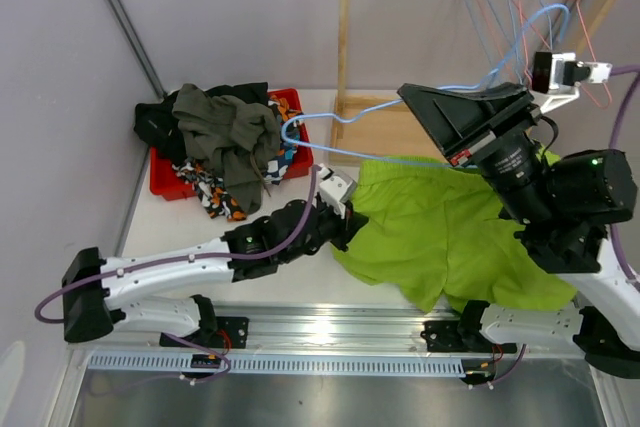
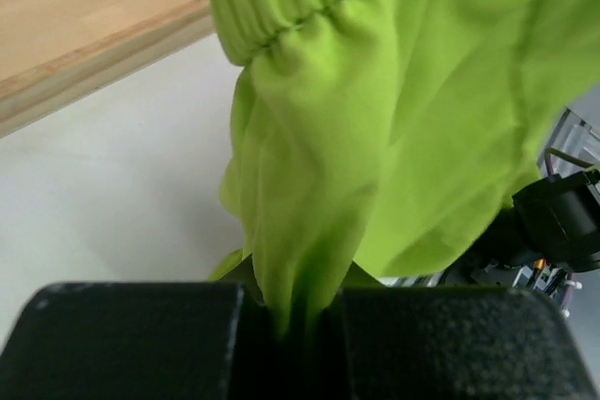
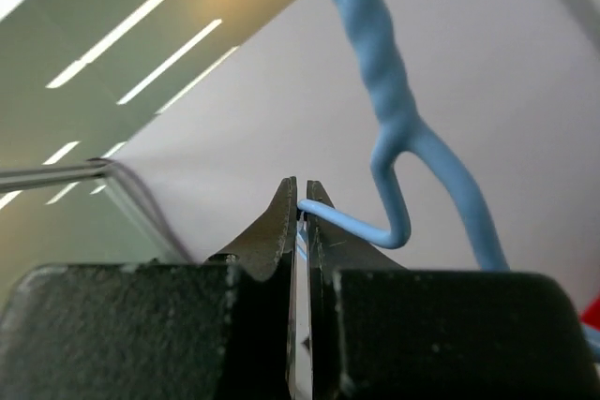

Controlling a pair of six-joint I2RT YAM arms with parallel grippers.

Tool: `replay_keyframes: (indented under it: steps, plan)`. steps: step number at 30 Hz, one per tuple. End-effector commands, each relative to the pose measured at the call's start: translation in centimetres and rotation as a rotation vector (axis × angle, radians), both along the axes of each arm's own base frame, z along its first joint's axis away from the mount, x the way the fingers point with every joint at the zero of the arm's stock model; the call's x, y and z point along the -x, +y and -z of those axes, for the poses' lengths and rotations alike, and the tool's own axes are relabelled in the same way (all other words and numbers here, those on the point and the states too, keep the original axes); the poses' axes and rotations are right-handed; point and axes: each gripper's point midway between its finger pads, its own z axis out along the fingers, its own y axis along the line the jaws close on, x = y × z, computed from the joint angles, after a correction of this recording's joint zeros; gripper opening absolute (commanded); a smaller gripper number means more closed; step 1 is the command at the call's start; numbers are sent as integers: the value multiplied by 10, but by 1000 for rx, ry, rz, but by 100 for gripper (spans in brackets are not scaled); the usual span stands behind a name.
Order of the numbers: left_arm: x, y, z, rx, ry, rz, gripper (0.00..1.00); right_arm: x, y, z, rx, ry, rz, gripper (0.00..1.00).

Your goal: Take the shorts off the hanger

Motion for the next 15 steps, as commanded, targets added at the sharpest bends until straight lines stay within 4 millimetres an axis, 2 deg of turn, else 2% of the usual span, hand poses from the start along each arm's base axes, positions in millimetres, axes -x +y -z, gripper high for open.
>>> replay_keyframes:
  steps: [1,2,3,4,5,6,8,9,11,12,13,14,15]
  plan:
    - [9,-31,-43,147,-18,75,0,33,28,-22,-131,-66,-287,0]
    - [10,-36,-48,167,-7,85,0,30,42,-15,-134,-56,-321,0]
    - [11,-43,-51,174,-3,95,0,40,39,-25,-199,-115,-371,0]
    - [16,-48,-54,184,-2,119,0,40,45,-24,-219,-92,-415,0]
    - [18,-50,-57,188,-7,122,0,33,62,-17,-210,-68,-438,0]
    - [17,-52,-72,211,-18,119,0,37,63,-20,-234,-89,-470,0]
    - [14,-54,-65,164,-12,106,0,36,78,-18,-244,-59,-530,0]
    - [11,-53,-75,166,-21,87,0,36,84,-15,-222,-39,-550,0]
    - [-2,-38,-64,80,-45,8,0,39,93,-14,-174,-8,-582,0]
    - [-10,-25,-53,24,-48,-36,0,38,100,-11,-94,44,-581,0]
    - [-17,-9,-62,21,-76,-66,0,37,103,-7,-30,46,-548,0]
    - [-24,4,-60,11,-76,-91,0,30,114,21,112,150,-516,0]
    - [-47,29,-58,-7,-64,-160,0,35,101,10,139,141,-493,0]
